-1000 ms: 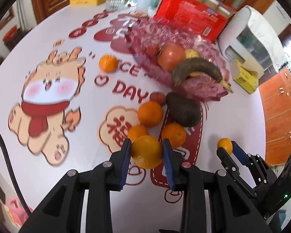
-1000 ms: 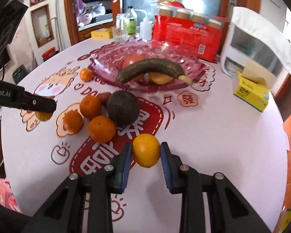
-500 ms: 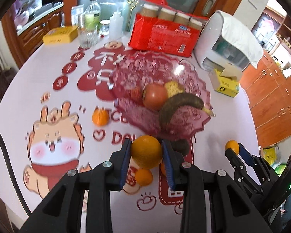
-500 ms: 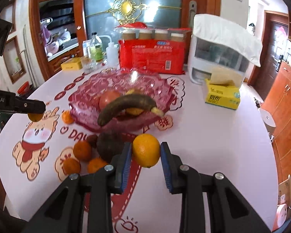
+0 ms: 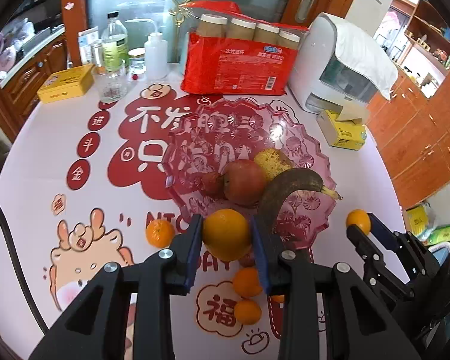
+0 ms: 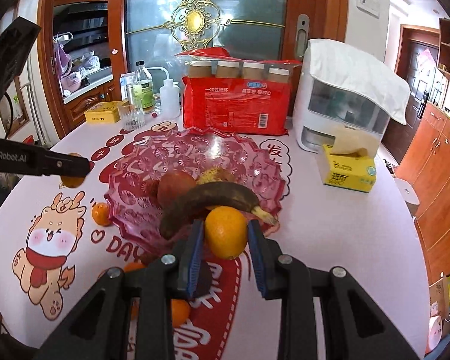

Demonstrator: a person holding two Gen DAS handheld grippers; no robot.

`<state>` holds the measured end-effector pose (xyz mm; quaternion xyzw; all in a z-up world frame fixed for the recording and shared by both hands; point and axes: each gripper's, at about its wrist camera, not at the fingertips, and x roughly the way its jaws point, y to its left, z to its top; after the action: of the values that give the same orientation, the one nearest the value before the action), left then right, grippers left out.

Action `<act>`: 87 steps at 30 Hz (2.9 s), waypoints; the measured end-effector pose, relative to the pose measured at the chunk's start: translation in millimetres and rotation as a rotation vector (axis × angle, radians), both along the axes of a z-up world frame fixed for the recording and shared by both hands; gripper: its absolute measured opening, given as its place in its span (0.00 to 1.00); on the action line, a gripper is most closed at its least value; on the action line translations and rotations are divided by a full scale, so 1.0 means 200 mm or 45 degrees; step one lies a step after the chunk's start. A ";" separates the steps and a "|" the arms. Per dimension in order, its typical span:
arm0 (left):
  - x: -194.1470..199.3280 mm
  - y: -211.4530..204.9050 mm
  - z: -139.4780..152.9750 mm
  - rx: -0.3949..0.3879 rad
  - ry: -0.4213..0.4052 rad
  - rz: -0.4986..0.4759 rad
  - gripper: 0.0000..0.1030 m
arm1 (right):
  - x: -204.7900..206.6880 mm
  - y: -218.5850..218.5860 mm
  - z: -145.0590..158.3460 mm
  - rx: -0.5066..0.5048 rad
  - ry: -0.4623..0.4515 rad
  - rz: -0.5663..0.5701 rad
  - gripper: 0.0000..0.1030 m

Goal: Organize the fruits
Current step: 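Carry both mandarins over the pink bowl and open both tools inside, then withdraw both tools from the bowl toward the remaining mandarins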

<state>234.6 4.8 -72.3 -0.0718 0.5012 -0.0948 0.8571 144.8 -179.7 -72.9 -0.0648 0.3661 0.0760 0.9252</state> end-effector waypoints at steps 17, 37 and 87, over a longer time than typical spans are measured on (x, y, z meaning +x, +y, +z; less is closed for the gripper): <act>0.18 -0.03 -0.24 -0.094 0.071 -0.089 0.30 | 0.19 0.13 -0.17 0.038 0.136 0.009 0.29; 0.07 0.08 -0.14 -0.071 0.016 0.018 0.75 | 0.15 0.09 -0.12 0.133 0.151 -0.021 0.39; 0.02 0.42 -0.24 0.293 0.229 -0.354 0.87 | -0.34 0.29 -0.47 0.653 0.621 -0.322 0.45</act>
<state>238.9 88.3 -120.5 0.0884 0.5883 -0.1474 0.7901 76.8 -121.8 -166.3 0.2349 0.5498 0.0635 0.7991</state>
